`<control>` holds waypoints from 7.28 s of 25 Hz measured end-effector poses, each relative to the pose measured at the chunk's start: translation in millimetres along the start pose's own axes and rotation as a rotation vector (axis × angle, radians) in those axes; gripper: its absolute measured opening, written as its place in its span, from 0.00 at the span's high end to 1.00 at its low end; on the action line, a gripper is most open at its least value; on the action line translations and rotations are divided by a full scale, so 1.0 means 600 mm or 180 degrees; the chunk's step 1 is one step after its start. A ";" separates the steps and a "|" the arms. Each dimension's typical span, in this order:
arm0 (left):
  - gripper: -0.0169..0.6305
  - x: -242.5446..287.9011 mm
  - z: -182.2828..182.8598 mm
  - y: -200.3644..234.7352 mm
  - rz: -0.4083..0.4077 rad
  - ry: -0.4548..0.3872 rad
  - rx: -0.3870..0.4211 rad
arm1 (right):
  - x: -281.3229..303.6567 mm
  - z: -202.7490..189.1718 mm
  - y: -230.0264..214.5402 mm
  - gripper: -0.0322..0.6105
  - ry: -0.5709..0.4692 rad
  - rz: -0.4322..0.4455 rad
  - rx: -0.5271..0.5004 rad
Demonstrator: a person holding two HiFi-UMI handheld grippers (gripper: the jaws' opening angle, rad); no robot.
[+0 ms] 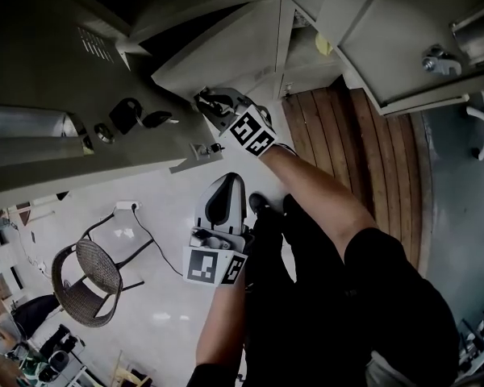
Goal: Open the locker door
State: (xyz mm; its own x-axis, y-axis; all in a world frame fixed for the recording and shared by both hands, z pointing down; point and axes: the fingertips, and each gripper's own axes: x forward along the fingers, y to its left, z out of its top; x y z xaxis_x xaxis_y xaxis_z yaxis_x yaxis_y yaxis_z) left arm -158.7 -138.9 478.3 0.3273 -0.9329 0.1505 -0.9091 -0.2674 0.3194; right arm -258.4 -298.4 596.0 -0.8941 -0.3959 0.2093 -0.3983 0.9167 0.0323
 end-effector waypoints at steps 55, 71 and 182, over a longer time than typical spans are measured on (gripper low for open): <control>0.93 0.033 -0.050 -0.092 -0.0468 0.0189 0.0005 | -0.277 -0.065 0.039 0.85 -0.0042 0.0929 0.0035; 0.93 0.050 -0.089 -0.131 -0.0395 0.0286 -0.0038 | -0.322 -0.075 0.023 0.85 -0.0061 0.1197 -0.0004; 0.93 -0.223 0.270 -0.425 -0.1140 -0.0121 0.0592 | -0.786 0.519 0.215 0.93 -0.1039 0.0927 0.0194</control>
State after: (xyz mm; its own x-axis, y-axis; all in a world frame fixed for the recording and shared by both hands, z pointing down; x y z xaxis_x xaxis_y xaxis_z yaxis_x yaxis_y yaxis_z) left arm -12.8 14.8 225.0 0.6251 -0.7801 0.0247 -0.7716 -0.6129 0.1701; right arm 48.2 -10.4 196.9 -0.9848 -0.1269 -0.1189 -0.1227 0.9915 -0.0421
